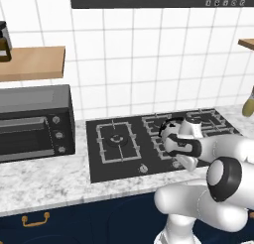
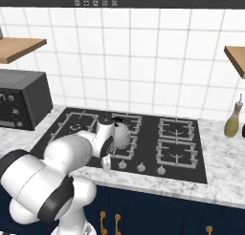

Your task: Turn off the front center burner of the stove.

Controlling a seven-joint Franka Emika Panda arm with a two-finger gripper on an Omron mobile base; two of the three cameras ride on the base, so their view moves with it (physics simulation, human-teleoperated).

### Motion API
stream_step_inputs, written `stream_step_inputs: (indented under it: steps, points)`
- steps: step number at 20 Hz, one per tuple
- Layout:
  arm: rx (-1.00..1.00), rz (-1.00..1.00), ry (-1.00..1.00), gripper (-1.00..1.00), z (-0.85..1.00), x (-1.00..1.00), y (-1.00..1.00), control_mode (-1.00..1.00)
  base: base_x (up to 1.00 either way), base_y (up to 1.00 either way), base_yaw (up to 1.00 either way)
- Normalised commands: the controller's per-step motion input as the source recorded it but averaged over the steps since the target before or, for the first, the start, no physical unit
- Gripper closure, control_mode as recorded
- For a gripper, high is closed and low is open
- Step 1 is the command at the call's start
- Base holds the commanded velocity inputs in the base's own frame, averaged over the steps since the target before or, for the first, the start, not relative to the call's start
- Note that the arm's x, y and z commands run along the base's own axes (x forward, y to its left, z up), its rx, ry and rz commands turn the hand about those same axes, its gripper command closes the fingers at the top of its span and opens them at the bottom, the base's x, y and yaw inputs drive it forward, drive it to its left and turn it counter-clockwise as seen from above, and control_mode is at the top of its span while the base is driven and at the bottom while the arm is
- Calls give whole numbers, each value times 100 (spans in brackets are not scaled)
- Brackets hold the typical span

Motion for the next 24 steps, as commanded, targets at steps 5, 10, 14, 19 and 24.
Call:
stream_step_inputs:
  steps: [5,10,14,19,24]
  points:
    - [0,-55,12,100,-4,-2,0,-100,0,0,0]
    - [0,-71,3,100,-9,-15,0,-100,0,0,0]
    - [0,-80,0,100,-11,-22,0,-100,0,0,0]
    - [3,-94,0,100,-3,-4,0,-100,0,0,0]
    - [3,-99,0,100,-1,0,1,-100,0,0,0]
